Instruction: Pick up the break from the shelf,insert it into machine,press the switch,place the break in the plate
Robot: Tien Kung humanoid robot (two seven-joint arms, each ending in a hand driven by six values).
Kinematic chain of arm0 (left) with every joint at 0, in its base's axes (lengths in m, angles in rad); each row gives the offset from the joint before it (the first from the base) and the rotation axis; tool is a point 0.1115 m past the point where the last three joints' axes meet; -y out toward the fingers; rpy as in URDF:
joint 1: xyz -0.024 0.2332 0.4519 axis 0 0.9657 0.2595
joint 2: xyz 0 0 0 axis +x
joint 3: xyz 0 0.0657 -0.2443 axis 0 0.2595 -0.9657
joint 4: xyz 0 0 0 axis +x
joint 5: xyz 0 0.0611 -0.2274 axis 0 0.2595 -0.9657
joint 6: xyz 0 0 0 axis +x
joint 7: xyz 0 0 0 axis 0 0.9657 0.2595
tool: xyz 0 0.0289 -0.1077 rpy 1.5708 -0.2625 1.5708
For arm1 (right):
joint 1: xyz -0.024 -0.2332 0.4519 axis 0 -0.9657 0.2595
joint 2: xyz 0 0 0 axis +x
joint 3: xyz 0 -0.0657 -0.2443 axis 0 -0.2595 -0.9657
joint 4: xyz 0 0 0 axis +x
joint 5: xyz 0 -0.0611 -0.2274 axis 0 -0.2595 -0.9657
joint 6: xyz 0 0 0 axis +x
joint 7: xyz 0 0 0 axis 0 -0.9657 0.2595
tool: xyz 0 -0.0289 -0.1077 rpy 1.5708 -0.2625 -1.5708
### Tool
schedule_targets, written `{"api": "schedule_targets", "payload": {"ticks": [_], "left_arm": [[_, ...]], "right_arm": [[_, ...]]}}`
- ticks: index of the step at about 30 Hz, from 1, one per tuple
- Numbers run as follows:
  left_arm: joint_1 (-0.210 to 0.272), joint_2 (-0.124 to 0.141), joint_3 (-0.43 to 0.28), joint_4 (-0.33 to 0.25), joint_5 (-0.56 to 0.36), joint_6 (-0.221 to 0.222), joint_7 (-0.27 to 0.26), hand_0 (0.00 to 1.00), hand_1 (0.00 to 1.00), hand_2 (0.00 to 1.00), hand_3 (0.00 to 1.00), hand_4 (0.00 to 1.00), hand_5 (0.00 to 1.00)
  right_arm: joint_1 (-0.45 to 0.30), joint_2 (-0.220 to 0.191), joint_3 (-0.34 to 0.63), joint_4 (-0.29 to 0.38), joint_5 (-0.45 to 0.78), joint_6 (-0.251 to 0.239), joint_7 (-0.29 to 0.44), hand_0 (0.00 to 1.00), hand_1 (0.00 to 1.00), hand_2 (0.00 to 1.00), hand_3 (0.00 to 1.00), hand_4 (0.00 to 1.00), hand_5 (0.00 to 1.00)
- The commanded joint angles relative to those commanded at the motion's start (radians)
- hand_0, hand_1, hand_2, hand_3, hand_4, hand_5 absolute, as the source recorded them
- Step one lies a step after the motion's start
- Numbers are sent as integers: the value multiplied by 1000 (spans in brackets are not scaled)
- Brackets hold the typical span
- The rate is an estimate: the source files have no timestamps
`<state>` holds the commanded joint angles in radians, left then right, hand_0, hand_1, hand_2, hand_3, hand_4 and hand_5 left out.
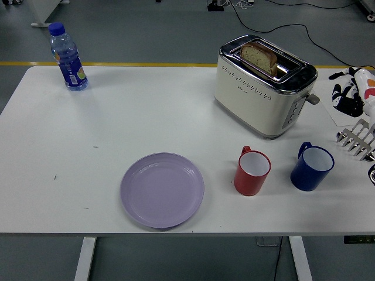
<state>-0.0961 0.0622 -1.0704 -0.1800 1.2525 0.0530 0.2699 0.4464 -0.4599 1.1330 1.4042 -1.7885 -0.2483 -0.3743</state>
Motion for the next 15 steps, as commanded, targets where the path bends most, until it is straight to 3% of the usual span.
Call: {"api": "schedule_targets", "payload": {"ticks": [15], "left_arm": [[8, -3, -3, 0, 16, -5, 3, 681, 694, 689, 560, 282, 875]], "right_arm": [[36, 33, -65, -111, -1, 6, 5, 120, 17, 161, 601, 389, 2]]}}
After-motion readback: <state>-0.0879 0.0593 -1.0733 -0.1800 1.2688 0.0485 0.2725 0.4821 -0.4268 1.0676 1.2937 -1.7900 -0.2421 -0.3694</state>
